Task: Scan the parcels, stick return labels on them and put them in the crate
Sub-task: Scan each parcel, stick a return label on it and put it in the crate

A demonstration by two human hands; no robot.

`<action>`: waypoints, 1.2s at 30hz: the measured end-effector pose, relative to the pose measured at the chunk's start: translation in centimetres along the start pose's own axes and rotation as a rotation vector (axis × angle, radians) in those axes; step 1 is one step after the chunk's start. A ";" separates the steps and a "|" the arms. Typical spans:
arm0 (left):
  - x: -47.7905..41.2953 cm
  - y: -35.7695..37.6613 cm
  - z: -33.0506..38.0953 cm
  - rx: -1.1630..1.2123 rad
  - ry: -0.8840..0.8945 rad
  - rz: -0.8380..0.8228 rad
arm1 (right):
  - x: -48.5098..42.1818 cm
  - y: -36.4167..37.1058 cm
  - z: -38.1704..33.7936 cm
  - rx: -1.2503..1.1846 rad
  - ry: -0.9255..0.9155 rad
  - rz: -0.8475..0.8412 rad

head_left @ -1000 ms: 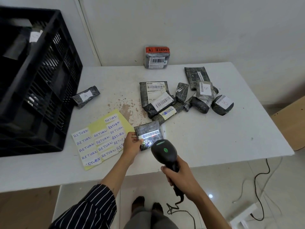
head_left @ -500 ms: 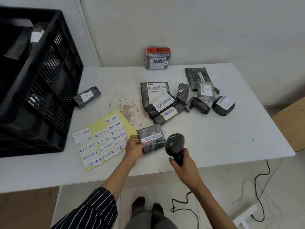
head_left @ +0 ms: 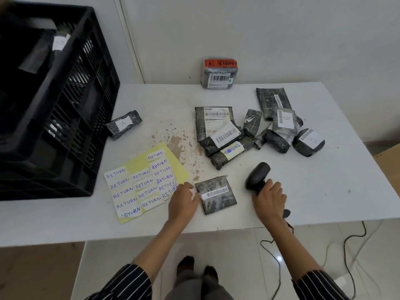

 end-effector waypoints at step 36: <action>-5.1 -7.5 -9.8 -0.423 0.238 -0.475 | 7.2 2.2 -22.6 -0.451 -0.662 -0.010</action>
Point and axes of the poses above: each hand's wrist, its own x-axis away from the middle knuckle, its own y-axis out of the palm, z = x × y, the point moved 4 cm from there along -x, towards the middle knuckle, and after that the axes turned 11 degrees about y, right-handed, at the moved point
